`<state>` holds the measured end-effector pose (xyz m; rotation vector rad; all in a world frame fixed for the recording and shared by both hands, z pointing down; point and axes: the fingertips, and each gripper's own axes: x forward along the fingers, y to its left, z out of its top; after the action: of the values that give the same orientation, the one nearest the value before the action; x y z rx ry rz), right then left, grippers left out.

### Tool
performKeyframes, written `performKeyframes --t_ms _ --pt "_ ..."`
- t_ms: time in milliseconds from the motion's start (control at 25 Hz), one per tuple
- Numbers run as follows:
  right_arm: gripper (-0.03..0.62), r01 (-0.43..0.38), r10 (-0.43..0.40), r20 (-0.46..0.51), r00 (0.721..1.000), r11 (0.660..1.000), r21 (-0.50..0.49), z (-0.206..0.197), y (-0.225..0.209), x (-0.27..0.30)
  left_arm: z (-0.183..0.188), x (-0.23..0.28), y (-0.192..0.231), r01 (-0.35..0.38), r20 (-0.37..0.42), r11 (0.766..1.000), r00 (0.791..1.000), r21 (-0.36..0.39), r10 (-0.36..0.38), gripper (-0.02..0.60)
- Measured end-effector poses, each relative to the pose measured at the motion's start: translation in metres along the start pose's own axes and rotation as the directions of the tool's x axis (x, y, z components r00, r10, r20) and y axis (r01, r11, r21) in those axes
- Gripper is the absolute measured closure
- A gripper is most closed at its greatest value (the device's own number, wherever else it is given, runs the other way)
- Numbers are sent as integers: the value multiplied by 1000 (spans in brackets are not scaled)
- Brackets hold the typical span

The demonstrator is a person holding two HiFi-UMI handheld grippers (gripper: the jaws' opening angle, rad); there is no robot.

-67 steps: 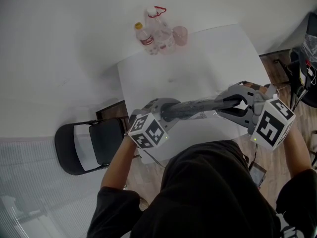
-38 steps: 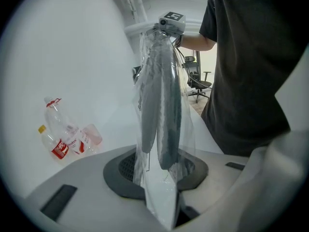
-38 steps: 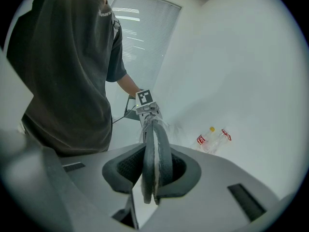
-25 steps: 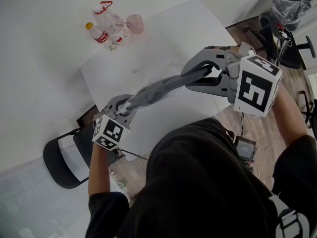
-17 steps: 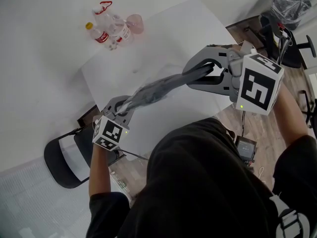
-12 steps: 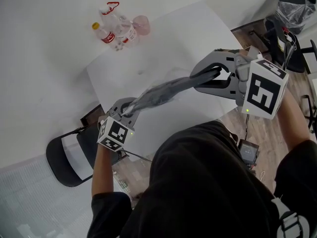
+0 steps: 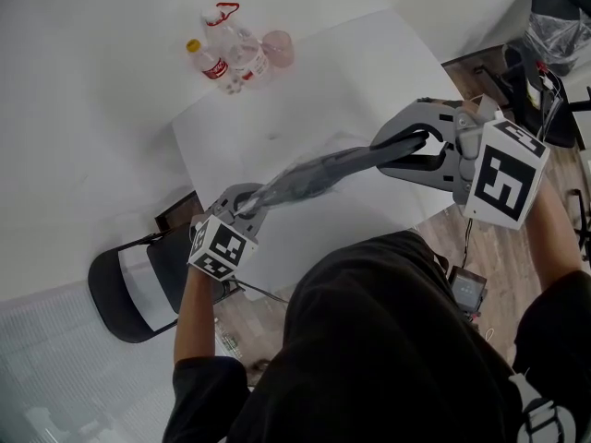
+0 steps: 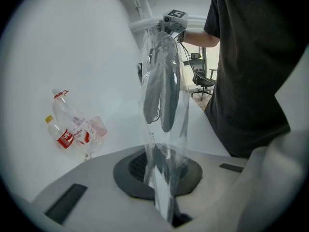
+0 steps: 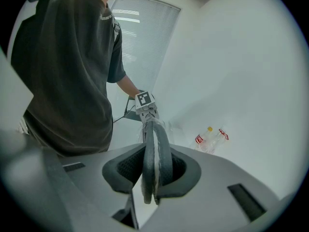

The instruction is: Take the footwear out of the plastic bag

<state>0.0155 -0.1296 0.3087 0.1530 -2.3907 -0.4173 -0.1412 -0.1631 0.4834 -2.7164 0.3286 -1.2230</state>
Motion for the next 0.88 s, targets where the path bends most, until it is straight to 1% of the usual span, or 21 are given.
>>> performKeyframes --t_ms 480,680,880 --pt "513 -3 3 -10 1000 1000 -2 1 -2 -5 -4 -1 4 -9 -2 1000 1000 -9 9 558" --pt "513 -1 1 -2 1000 1000 -11 2 -2 -9 -5 0 7 -25 4 1000 1000 -11 25 558" --pt "513 -3 3 -2 1000 1000 -5 3 -3 -11 -6 -2 7 -22 4 1000 1000 -17 22 558"
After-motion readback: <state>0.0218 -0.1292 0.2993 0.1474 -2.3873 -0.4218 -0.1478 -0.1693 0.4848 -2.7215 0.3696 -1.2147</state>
